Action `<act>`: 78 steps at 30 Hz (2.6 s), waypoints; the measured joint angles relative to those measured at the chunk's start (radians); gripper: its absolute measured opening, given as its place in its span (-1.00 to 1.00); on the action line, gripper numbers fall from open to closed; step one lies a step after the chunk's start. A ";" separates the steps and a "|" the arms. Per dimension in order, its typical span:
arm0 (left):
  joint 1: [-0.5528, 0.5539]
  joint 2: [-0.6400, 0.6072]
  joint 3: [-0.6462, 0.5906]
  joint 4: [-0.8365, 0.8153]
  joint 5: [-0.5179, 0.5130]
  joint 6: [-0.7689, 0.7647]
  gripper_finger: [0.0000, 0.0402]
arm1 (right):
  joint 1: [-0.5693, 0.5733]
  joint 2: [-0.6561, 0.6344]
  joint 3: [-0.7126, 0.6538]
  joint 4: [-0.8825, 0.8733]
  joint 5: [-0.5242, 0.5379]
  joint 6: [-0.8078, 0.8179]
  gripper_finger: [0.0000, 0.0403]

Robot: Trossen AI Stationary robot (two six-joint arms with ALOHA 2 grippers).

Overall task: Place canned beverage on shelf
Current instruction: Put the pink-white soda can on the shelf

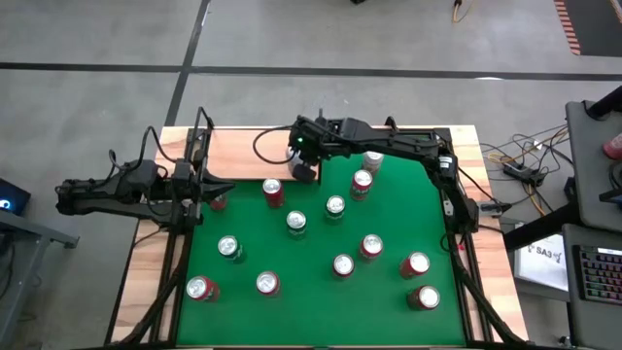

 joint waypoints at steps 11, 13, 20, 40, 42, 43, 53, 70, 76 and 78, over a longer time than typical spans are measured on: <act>0.000 0.000 -0.002 0.000 0.000 0.000 -1.00 | 0.000 0.000 -0.118 0.116 0.000 -0.006 -0.96; 0.000 0.000 -0.003 0.000 0.000 0.000 -1.00 | -0.004 0.000 -0.131 0.120 0.000 -0.007 -0.96; 0.000 0.000 -0.006 0.000 0.000 0.000 -1.00 | -0.018 0.000 -0.138 0.158 0.000 -0.014 -0.96; 0.000 0.000 -0.008 0.001 0.000 0.000 -1.00 | -0.065 0.000 -0.140 0.294 0.008 -0.085 -0.96; 0.000 0.000 -0.008 0.001 0.000 0.000 -1.00 | -0.065 0.000 -0.130 0.280 0.008 -0.071 -0.95; 0.000 0.000 -0.008 0.001 0.000 0.000 -1.00 | -0.064 0.000 -0.126 0.282 0.008 -0.066 -0.95; 0.000 0.000 -0.072 0.103 0.000 -0.004 -1.00 | -0.019 -0.002 -0.123 0.351 0.008 -0.087 -0.95; 0.000 0.002 -0.149 0.200 0.000 -0.083 -1.00 | -0.013 -0.003 -0.195 0.455 0.045 -0.082 -0.96; 0.000 0.002 -0.149 0.206 0.000 -0.081 -1.00 | -0.017 -0.003 -0.222 0.508 0.045 -0.081 -0.96; 0.000 0.002 -0.149 0.206 0.000 -0.081 -1.00 | -0.017 -0.003 -0.230 0.525 0.045 -0.081 -0.96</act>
